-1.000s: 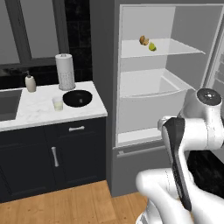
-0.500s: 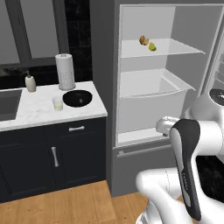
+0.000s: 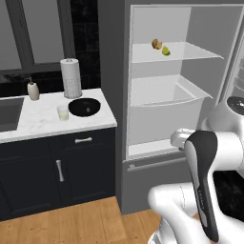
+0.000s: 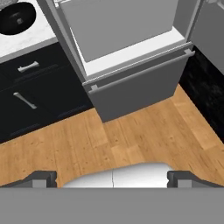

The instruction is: Grab a lemon wedge from the fridge and one ice cube from the ice bowl, and put them in the glass of lemonade.

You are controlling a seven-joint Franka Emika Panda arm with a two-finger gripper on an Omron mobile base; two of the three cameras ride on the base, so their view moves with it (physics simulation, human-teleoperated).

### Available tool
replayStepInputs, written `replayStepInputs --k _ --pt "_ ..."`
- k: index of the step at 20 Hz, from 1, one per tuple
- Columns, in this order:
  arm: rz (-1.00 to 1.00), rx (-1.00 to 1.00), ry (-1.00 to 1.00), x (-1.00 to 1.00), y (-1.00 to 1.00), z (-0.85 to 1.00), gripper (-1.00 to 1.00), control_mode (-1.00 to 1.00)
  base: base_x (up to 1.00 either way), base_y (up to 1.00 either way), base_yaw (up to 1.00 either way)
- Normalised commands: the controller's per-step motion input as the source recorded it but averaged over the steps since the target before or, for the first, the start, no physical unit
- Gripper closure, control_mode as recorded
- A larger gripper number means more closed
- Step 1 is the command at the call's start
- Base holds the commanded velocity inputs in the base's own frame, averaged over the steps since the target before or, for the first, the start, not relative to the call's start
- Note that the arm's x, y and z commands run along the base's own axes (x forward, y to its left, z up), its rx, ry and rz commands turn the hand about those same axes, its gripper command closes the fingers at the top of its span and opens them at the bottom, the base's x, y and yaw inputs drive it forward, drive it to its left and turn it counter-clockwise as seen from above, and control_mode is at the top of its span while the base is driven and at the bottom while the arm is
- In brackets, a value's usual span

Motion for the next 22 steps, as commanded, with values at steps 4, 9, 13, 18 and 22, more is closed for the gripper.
replayStepInputs --k 4,9,13,18,22 --pt "0.00 0.00 0.00 0.02 0.00 0.00 -1.00 -1.00 0.00 0.00 0.00" --pt "0.00 0.00 0.00 0.00 0.00 -0.01 -1.00 -1.00 0.00 0.00 0.00" --pt "0.00 0.00 0.00 0.00 0.00 -0.05 -1.00 -1.00 0.00 0.00 0.00" --pt "0.00 0.00 0.00 0.00 0.00 0.00 -1.00 1.00 -0.01 -0.38 -0.03" --pt "0.00 0.00 0.00 0.00 0.00 0.00 -1.00 1.00 0.00 -0.77 -0.05"
